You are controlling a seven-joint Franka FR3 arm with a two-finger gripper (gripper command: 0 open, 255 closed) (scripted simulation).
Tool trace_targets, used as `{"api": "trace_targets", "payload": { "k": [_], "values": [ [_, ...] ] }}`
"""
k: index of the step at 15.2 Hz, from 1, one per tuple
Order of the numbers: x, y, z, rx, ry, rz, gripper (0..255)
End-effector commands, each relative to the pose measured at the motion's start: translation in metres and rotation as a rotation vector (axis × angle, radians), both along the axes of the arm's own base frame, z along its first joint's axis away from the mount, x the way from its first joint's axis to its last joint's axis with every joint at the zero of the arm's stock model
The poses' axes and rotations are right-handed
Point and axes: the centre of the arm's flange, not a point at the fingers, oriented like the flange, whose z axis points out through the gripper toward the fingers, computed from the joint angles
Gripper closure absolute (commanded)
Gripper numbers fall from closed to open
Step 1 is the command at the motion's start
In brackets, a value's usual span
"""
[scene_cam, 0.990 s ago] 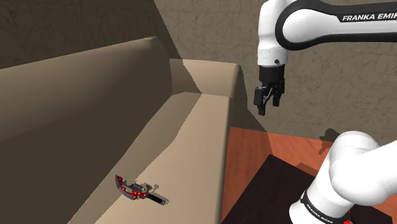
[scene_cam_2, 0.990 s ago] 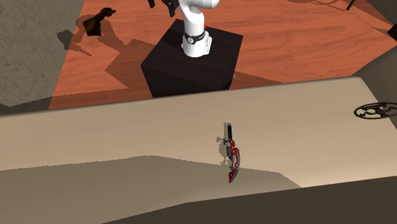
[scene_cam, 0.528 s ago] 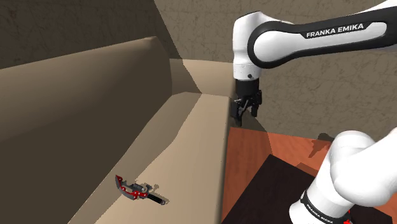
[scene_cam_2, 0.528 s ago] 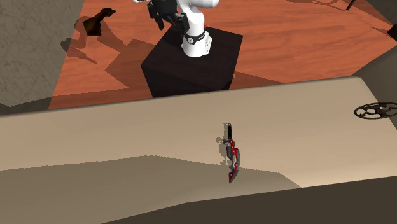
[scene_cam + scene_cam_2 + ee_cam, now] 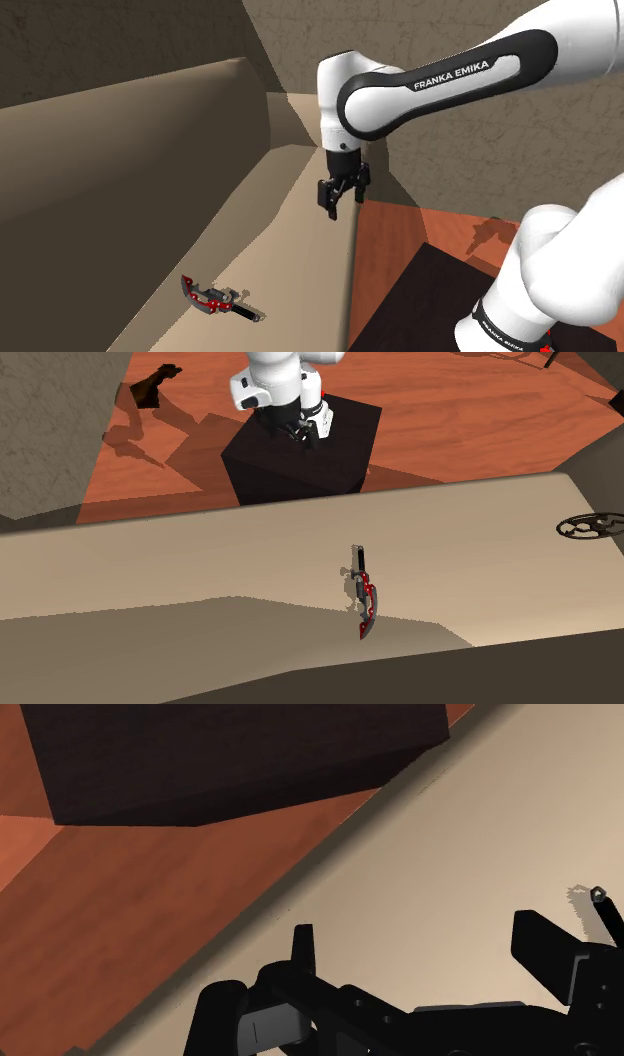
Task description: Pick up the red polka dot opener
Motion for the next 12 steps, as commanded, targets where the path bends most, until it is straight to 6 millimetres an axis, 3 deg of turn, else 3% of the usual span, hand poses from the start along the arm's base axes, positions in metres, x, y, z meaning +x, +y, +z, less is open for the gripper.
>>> {"api": "trace_targets", "payload": {
  "k": [1, 12],
  "values": [
    [0.014, 0.015, -0.014, 0.003, -0.003, 0.004, 0],
    [0.092, 0.114, -0.081, 0.017, -0.019, 0.027, 0]
  ]
}}
